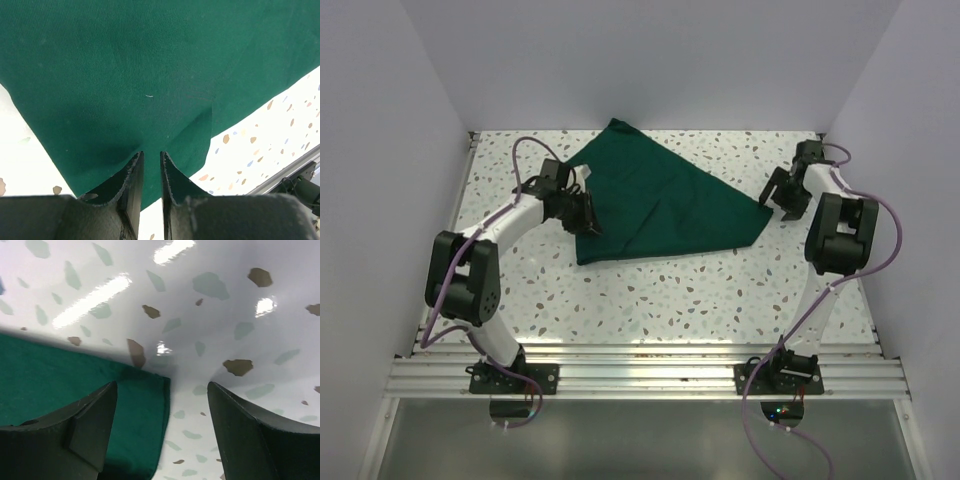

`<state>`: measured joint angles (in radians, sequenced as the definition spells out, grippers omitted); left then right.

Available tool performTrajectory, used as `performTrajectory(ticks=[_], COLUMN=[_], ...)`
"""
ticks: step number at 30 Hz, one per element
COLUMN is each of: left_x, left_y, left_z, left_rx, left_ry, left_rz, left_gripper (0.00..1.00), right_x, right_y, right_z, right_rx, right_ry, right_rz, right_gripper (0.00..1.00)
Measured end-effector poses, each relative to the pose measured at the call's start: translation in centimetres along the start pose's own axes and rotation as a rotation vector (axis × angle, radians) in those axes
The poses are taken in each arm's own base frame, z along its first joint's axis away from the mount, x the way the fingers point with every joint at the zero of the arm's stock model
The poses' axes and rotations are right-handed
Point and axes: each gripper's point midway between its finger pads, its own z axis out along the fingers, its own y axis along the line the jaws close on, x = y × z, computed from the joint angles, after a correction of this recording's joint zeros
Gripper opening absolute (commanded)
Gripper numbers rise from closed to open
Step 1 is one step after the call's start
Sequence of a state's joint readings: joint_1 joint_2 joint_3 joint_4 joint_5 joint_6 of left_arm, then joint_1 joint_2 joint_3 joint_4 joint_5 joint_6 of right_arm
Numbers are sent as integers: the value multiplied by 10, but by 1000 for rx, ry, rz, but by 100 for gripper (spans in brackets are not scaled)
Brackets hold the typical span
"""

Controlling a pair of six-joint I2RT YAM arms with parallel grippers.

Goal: Prepare the surgical pack

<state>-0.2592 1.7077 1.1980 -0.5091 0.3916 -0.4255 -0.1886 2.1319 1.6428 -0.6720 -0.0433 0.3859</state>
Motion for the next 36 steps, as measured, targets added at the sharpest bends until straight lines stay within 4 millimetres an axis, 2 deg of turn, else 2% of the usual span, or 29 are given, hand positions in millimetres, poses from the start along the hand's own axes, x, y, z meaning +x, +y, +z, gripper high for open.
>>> performTrajectory(ticks=[6,14,24,27,31,36], left_x=[-4,-10,-12,-12,-13,-16], left_y=[1,0,0,1,2,10], left_z=[2,3,3,3,2,1], left_rx=[-9,-10,-10,-11,-14,-41], left_ry=[5,7,4,2,0,-12], left_rz=[2,18,21,19,16,5], left_gripper=[23,23,23,24,23,24], right_x=[-1,1,11,12,14,16], right_y=[14,19,20,20,19,25], right_z=[8,10,8,8,9,10], right_rx=[-62,-93,-104,-105,-104,-113], right_ry=[1,-4,-16,-19,-14,1], right_rz=[-16,-22,-50,-53,-55,-58], right_gripper=[66,56,54,45,22,7])
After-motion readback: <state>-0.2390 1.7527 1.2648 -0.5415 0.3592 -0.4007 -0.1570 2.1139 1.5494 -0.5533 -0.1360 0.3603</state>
